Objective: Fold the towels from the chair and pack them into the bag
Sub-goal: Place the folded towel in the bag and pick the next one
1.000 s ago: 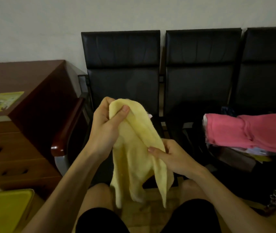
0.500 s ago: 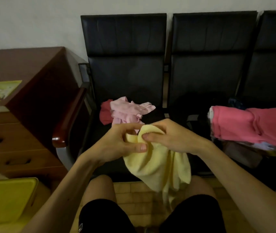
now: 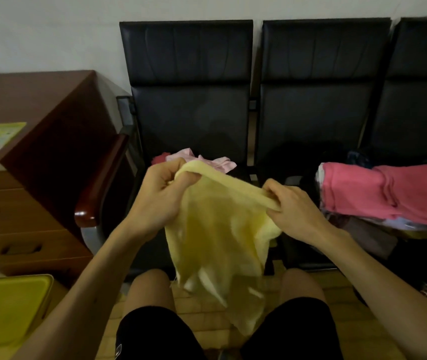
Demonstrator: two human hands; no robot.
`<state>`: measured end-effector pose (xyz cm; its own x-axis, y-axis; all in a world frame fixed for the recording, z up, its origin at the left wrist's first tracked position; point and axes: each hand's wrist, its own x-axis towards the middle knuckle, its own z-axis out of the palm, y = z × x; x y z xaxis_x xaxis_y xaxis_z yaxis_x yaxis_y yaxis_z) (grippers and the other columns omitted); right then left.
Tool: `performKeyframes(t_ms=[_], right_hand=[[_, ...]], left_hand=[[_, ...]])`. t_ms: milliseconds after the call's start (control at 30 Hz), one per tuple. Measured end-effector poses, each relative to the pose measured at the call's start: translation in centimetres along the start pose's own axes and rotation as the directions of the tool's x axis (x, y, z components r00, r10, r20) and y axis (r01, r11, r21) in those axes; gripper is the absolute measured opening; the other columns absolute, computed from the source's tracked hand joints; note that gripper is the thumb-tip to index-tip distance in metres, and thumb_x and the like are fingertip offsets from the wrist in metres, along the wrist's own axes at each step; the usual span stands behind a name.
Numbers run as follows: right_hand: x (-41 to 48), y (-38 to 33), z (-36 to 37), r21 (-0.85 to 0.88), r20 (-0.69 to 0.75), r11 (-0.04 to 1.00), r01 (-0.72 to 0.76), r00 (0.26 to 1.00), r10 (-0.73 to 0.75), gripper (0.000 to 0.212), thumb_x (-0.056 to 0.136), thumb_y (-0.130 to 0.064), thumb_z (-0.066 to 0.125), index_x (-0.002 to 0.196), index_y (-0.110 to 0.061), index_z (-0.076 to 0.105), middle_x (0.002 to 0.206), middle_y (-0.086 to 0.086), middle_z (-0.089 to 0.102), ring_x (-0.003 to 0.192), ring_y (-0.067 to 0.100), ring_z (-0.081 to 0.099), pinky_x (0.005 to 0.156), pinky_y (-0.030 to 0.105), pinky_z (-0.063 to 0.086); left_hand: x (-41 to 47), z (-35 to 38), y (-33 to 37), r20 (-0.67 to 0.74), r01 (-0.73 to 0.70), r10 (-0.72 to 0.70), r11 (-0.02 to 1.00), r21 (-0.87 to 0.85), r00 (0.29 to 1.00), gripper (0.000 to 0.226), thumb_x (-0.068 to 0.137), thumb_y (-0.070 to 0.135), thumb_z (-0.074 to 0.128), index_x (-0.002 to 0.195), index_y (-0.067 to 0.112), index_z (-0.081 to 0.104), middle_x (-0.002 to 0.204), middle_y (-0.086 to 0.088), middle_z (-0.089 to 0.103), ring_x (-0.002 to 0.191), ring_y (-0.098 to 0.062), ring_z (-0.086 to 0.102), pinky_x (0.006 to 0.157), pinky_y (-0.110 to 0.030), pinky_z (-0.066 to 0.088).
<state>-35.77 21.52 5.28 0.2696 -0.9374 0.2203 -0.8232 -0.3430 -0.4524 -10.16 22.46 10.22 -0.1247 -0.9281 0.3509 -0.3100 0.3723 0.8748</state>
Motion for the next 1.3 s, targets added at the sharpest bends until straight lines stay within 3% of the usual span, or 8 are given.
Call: performKeyframes(t_ms=[200, 367, 567, 733, 833, 967, 1100, 1300], right_hand=[[1.0, 2.9, -2.2, 0.356, -0.046, 0.928, -0.111, 0.990, 0.136, 0.019, 0.078, -0.003, 0.073, 0.073, -0.008, 0.055, 0.064, -0.002, 0.054, 0.059, 0.006, 0.047, 0.056, 0.030, 0.036], [2.1, 1.5, -7.7, 0.594, -0.060, 0.803, -0.051, 0.992, 0.107, 0.031, 0.074, -0.004, 0.080, 0.062, -0.005, 0.052, 0.058, -0.007, 0.055, 0.055, 0.003, 0.052, 0.052, 0.017, 0.042], [2.7, 0.3, -11.7, 0.388, -0.121, 0.921, -0.041, 0.988, 0.096, 0.034, 0.067, -0.013, 0.087, 0.063, -0.011, 0.053, 0.055, -0.006, 0.053, 0.049, 0.001, 0.045, 0.046, 0.012, 0.037], [2.2, 1.5, -10.6, 0.291, 0.024, 0.941, -0.171, 0.985, 0.172, 0.030, 0.065, -0.017, 0.089, 0.068, -0.010, 0.060, 0.050, -0.009, 0.057, 0.047, -0.001, 0.049, 0.048, 0.013, 0.041], [1.2, 2.0, -9.5, 0.389, 0.123, 0.889, -0.242, 0.970, 0.210, 0.032, 0.061, -0.018, 0.089, 0.063, -0.013, 0.057, 0.048, -0.012, 0.055, 0.046, -0.003, 0.050, 0.045, 0.011, 0.040], [-0.8, 3.9, -8.0, 0.804, 0.220, 0.517, -0.293, 0.955, 0.198, 0.054, 0.030, -0.044, 0.098, 0.055, -0.024, 0.055, 0.058, -0.006, 0.056, 0.052, 0.007, 0.055, 0.045, 0.018, 0.044], [-2.0, 4.5, -5.1, 0.891, 0.255, 0.308, -0.335, 0.928, 0.271, 0.057, 0.015, -0.044, 0.099, 0.056, -0.023, 0.066, 0.062, -0.005, 0.065, 0.056, 0.008, 0.063, 0.047, 0.019, 0.051], [-3.1, 4.1, 0.2, 0.660, 0.095, 0.602, -0.450, 0.844, 0.527, 0.016, 0.076, -0.015, 0.081, 0.081, -0.016, 0.066, 0.079, 0.000, 0.064, 0.072, 0.014, 0.059, 0.057, 0.023, 0.047]], left_hand=[[1.0, -1.1, -0.3, -0.013, 0.004, -0.003, 0.999, 0.052, 1.000, 0.032, 0.097, 0.017, 0.059, 0.067, 0.012, 0.051, 0.062, 0.004, 0.050, 0.057, -0.009, 0.053, 0.052, -0.016, 0.044], [1.6, -3.7, -0.8, 0.039, -0.019, 0.014, 0.993, 0.117, 0.999, 0.035, 0.091, 0.018, 0.067, 0.074, -0.008, 0.051, 0.073, -0.020, 0.057, 0.066, -0.029, 0.061, 0.056, -0.029, 0.051], [1.8, -6.5, -1.2, 0.157, -0.009, -0.039, 0.955, 0.296, 0.987, 0.041, 0.065, 0.035, 0.080, 0.078, 0.000, 0.062, 0.075, -0.007, 0.065, 0.070, -0.015, 0.067, 0.060, -0.023, 0.056], [1.4, -7.3, -3.5, 0.195, 0.064, -0.162, 0.900, 0.432, 0.967, 0.023, 0.069, 0.032, 0.082, 0.084, 0.016, 0.074, 0.081, 0.003, 0.071, 0.077, -0.005, 0.068, 0.067, -0.028, 0.058], [0.6, -7.8, -5.0, 0.259, 0.175, -0.238, 0.953, 0.245, 0.936, 0.047, 0.054, 0.061, 0.086, 0.074, 0.019, 0.077, 0.077, -0.001, 0.073, 0.072, -0.009, 0.070, 0.063, -0.022, 0.058], [-1.1, -8.2, -6.9, 0.350, 0.368, -0.257, 0.880, -0.299, 0.901, 0.049, 0.049, 0.056, 0.093, 0.077, 0.018, 0.079, 0.089, -0.005, 0.074, 0.087, -0.020, 0.072, 0.074, -0.030, 0.060], [-2.5, -5.8, -7.9, 0.160, 0.382, -0.352, 0.768, -0.513, 0.922, 0.016, 0.080, 0.040, 0.071, 0.085, 0.027, 0.079, 0.093, 0.006, 0.073, 0.090, -0.013, 0.071, 0.076, -0.031, 0.061], [-5.5, -3.4, -11.2, -0.312, 0.329, -0.319, 0.944, -0.023, 0.895, 0.011, 0.095, 0.026, 0.062, 0.094, 0.026, 0.073, 0.089, 0.013, 0.071, 0.079, -0.001, 0.064, 0.071, -0.032, 0.055]])
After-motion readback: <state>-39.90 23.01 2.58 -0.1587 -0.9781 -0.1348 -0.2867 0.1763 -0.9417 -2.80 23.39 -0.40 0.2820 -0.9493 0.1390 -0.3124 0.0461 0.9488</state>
